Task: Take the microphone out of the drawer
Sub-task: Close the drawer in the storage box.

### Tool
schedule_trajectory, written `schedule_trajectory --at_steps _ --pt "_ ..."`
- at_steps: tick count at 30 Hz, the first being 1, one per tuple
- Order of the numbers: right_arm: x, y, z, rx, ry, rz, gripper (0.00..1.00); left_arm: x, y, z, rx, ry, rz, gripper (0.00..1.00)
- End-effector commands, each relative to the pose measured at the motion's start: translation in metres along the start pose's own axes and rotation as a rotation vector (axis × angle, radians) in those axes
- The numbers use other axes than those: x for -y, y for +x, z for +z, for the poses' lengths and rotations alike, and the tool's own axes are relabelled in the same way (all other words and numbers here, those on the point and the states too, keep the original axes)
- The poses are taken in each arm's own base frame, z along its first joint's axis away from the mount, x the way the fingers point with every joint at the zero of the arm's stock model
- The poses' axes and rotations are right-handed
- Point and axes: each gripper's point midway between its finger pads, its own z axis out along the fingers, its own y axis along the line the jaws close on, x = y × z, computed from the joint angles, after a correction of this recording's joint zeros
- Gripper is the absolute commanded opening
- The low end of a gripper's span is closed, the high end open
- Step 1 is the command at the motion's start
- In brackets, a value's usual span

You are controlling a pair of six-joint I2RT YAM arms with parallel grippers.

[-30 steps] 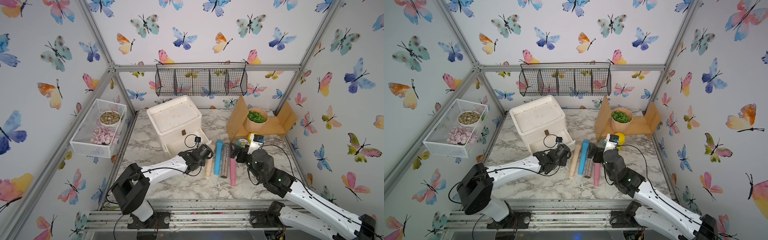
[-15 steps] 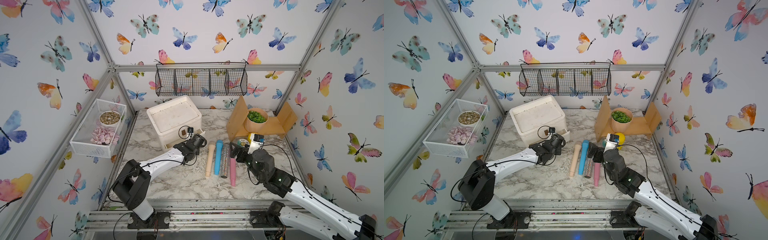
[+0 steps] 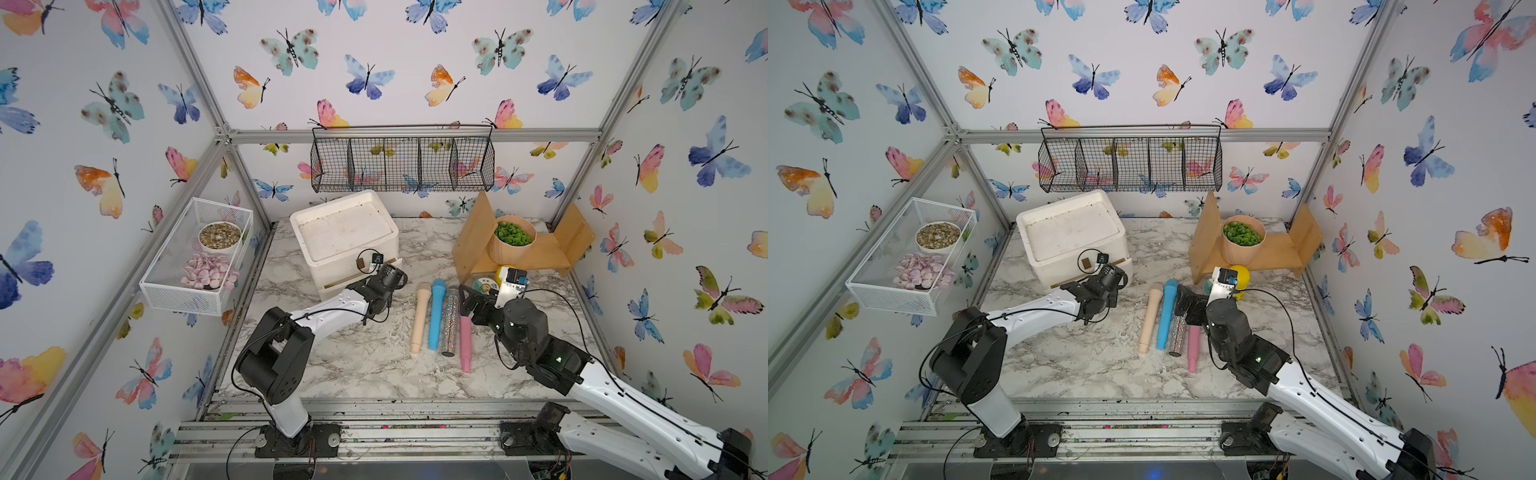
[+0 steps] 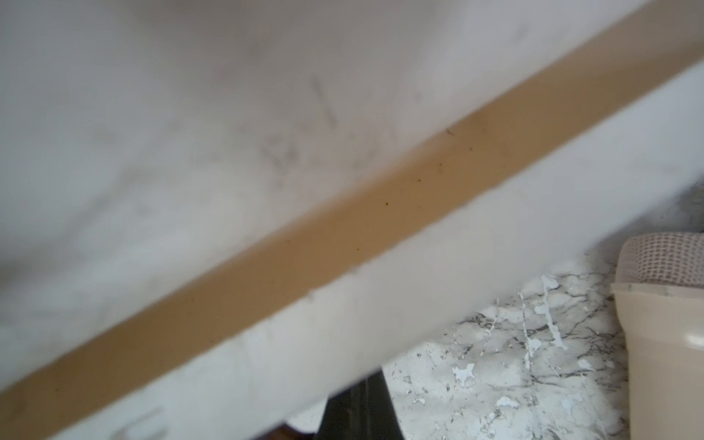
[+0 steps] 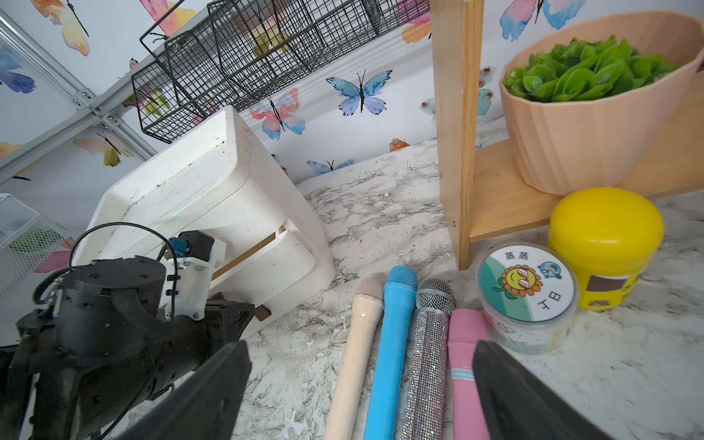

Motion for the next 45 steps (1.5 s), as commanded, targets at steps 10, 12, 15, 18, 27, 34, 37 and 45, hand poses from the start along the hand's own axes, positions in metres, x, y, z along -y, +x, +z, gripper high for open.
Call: schedule_trajectory --at_steps 10,12,15,18,27,34,37,45 --pt "-0.009 -0.007 0.005 0.009 -0.010 -0.006 0.98 -0.036 -0.027 -0.002 0.085 -0.104 -0.130 0.03" --pt "-0.010 -0.005 0.006 0.007 -0.015 -0.005 0.98 -0.034 -0.016 -0.005 0.085 -0.097 -0.147 0.03" --pt "-0.013 -0.004 0.009 -0.004 -0.022 -0.010 0.98 -0.036 -0.006 -0.010 0.084 -0.087 -0.181 0.03" --pt "-0.017 -0.004 0.012 -0.015 -0.027 -0.020 0.98 -0.039 -0.008 -0.018 0.101 -0.085 -0.203 0.03" --pt "-0.026 -0.007 0.016 -0.012 -0.050 -0.019 0.98 -0.060 -0.025 -0.027 0.192 -0.168 -0.234 0.04" --pt "-0.028 -0.012 0.013 -0.012 -0.057 -0.023 0.98 -0.077 -0.028 0.003 0.141 -0.190 -0.246 0.05" --pt "-0.027 -0.013 0.012 -0.007 -0.053 -0.021 0.98 -0.072 -0.027 -0.001 0.128 -0.152 -0.253 0.05" --pt "-0.030 -0.009 0.018 -0.018 -0.056 -0.028 0.98 -0.058 -0.039 -0.064 0.199 0.009 -0.295 0.19"
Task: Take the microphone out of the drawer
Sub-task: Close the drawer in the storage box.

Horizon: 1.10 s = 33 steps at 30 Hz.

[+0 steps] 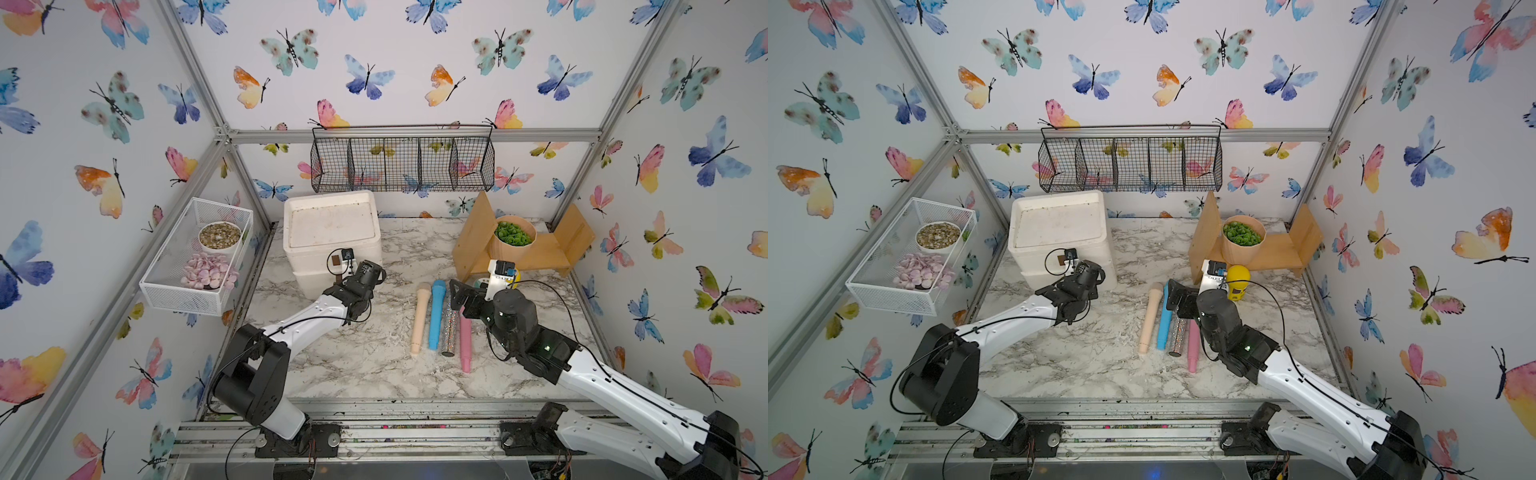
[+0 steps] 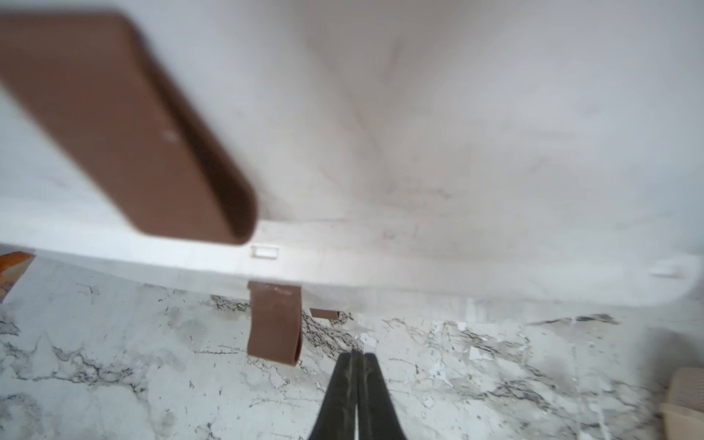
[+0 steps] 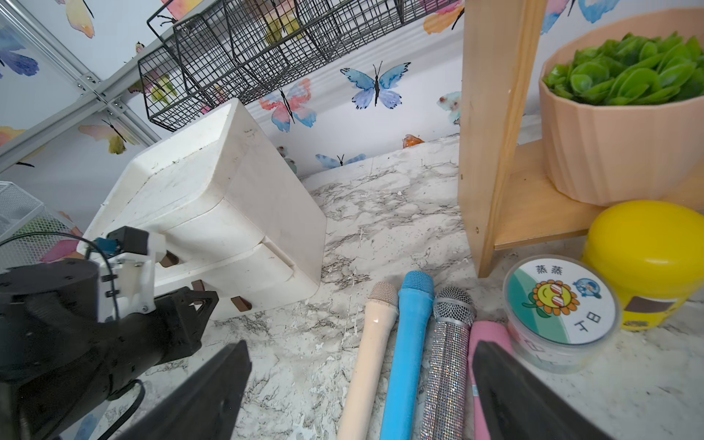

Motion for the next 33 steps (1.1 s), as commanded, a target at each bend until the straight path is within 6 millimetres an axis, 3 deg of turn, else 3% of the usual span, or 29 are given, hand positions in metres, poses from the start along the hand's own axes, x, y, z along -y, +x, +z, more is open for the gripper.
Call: schedule_trajectory --at_steps 1,6,10,15,22,26,33 --pt "-0.012 -0.008 0.002 0.008 -0.034 -0.007 0.98 0.005 -0.022 -0.038 0.042 0.099 -0.055 0.25" --pt "-0.018 -0.004 0.008 -0.007 -0.056 -0.012 0.98 -0.004 -0.065 -0.076 0.138 0.143 -0.062 0.60" --pt "-0.027 0.001 0.012 -0.029 -0.095 -0.015 0.98 -0.011 -0.098 -0.090 0.213 0.150 -0.054 0.98" --pt "-0.032 0.005 0.015 -0.051 -0.118 -0.017 0.98 -0.029 -0.133 -0.081 0.196 0.148 -0.013 0.98" --pt "-0.026 0.006 0.010 -0.046 -0.108 -0.013 0.98 -0.088 -0.181 -0.057 0.187 0.011 -0.047 0.98" --pt "-0.024 0.006 0.008 -0.040 -0.102 -0.011 0.98 -0.127 -0.187 -0.036 0.163 -0.078 -0.101 0.99" --pt "-0.022 0.006 0.008 -0.040 -0.093 -0.021 0.98 -0.151 -0.178 -0.008 0.134 -0.130 -0.125 0.87"
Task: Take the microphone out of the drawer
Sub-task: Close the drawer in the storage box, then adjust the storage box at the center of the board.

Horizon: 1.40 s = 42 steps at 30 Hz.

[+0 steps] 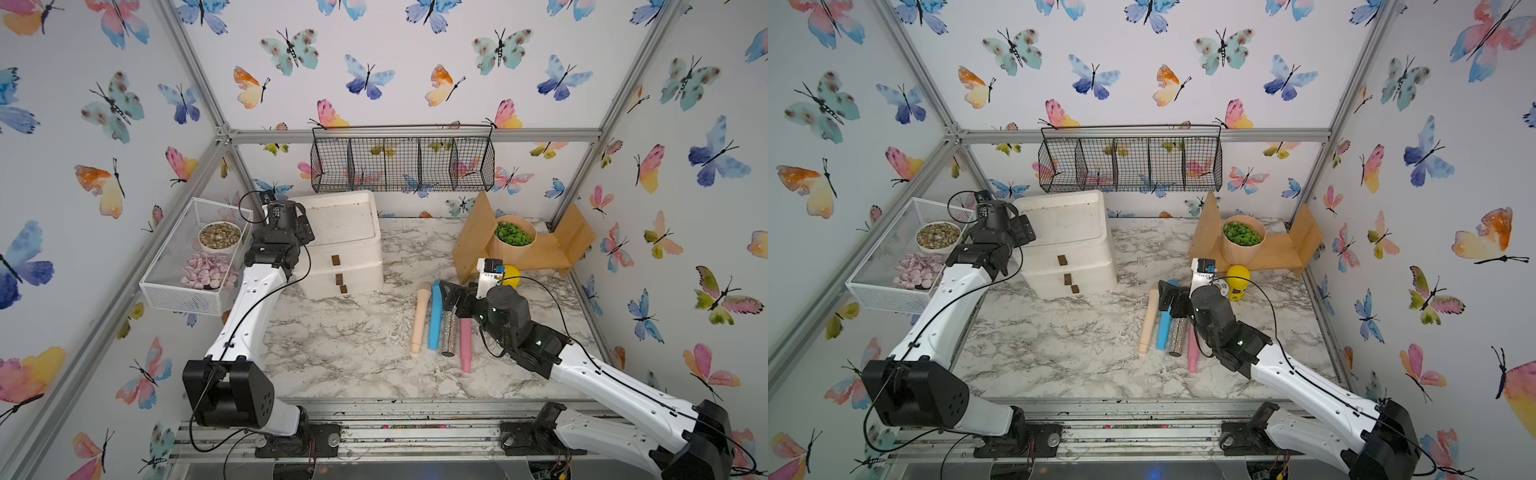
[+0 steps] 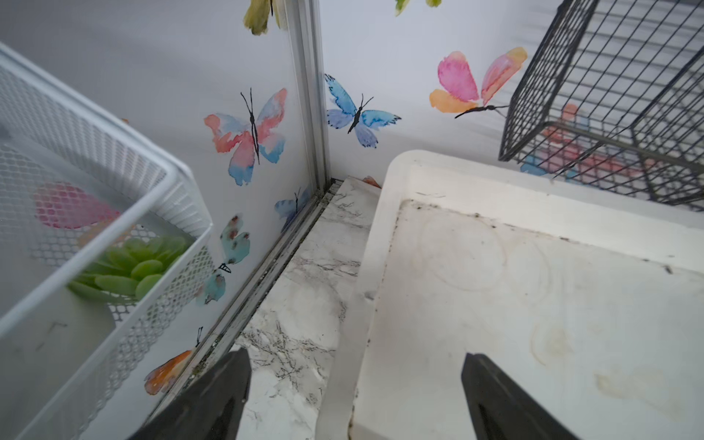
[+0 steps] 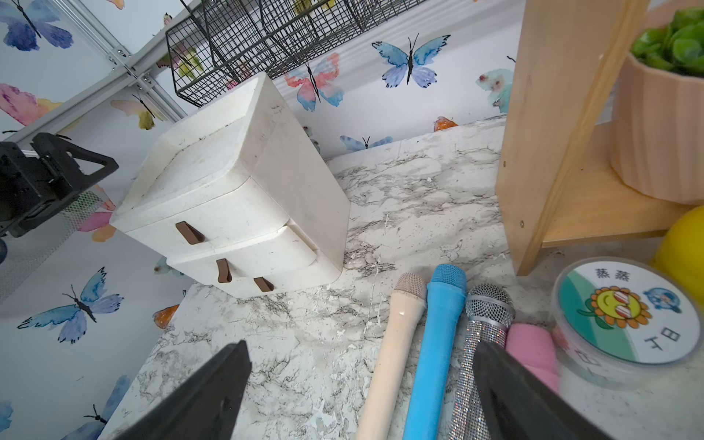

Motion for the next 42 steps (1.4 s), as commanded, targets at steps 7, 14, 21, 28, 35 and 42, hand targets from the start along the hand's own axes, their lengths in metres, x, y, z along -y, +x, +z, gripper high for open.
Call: schedule_trajectory --at_steps 7,14,21,28,35,42 --pt "0.000 -0.004 -0.004 0.014 0.002 -0.014 0.98 -0.006 0.013 0.029 -0.039 -0.010 0.026 0.74" --pt "0.003 -0.006 -0.006 0.018 0.016 -0.023 0.98 -0.007 0.022 0.054 -0.091 0.010 0.000 0.64" --pt "0.003 -0.010 -0.007 0.026 0.022 -0.029 0.98 0.010 0.034 0.063 -0.142 0.089 0.006 0.67" --pt "0.002 -0.010 -0.004 0.020 0.026 -0.040 0.98 0.016 0.050 0.073 -0.197 0.113 0.013 0.53" --pt "0.000 -0.010 -0.001 0.022 0.024 -0.055 0.98 0.020 0.058 0.065 -0.218 0.148 0.021 0.35" --pt "-0.011 -0.001 0.011 -0.017 -0.021 -0.078 0.98 0.032 0.064 0.037 -0.193 0.162 0.028 0.22"
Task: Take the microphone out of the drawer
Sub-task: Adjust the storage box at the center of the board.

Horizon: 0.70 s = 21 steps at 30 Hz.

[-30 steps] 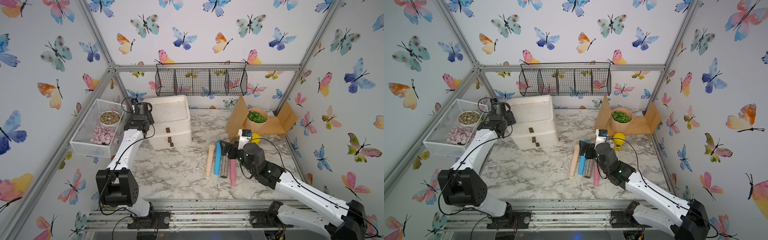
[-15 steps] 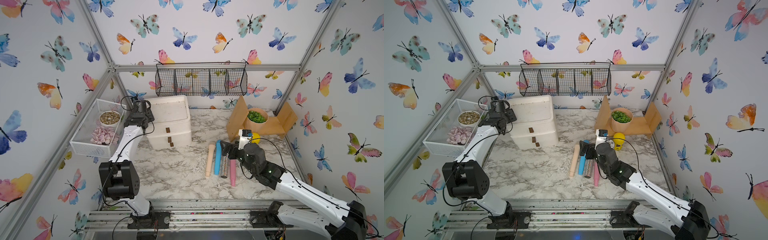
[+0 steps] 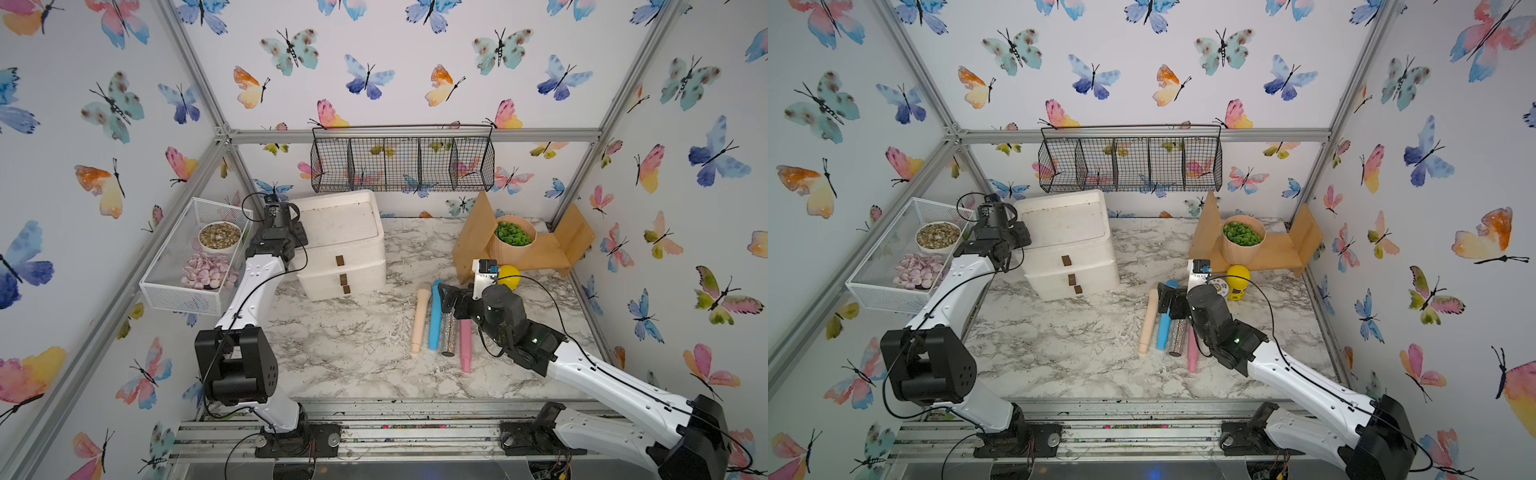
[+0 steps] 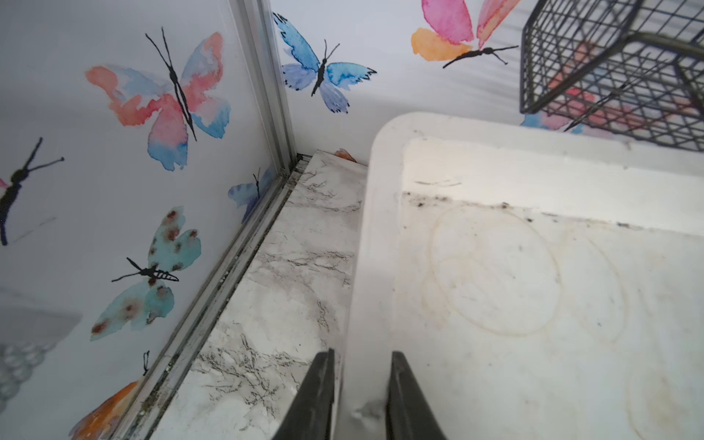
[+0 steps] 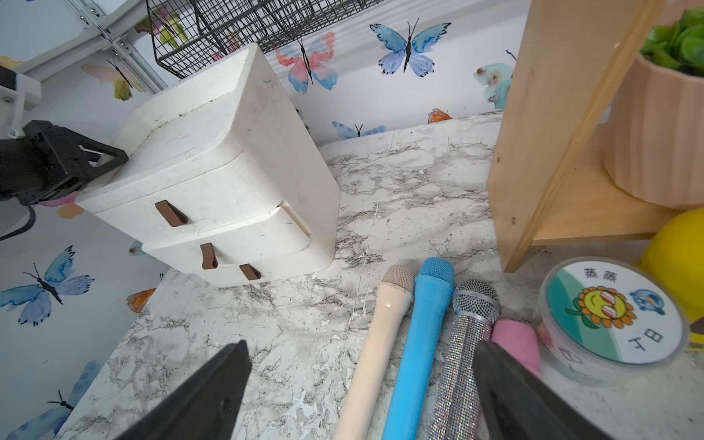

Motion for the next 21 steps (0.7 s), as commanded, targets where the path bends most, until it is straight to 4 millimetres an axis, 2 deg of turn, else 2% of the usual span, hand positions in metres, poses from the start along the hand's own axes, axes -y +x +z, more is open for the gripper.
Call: schedule_trajectory --at_steps 1,3,6,14,17,21 --pt "-0.016 -0.010 0.003 0.016 -0.055 -0.009 0.98 0.022 0.037 -0.008 -0.091 0.029 -0.002 0.22" --pt "-0.022 -0.006 0.006 -0.003 -0.084 -0.011 0.98 0.032 0.037 -0.017 -0.068 0.041 0.003 0.17" --pt "-0.029 0.002 0.010 -0.034 -0.125 -0.008 0.98 0.048 0.039 -0.031 -0.059 0.084 -0.027 0.17" --pt "-0.038 0.043 0.021 -0.121 -0.230 0.032 0.98 0.075 0.048 -0.053 -0.075 0.171 -0.144 0.16" --pt "-0.042 0.059 0.027 -0.158 -0.269 0.046 0.93 0.082 0.052 -0.056 -0.078 0.179 -0.149 0.14" --pt "-0.058 0.080 0.040 -0.211 -0.363 0.075 0.75 0.084 0.059 -0.054 -0.100 0.168 -0.165 0.14"
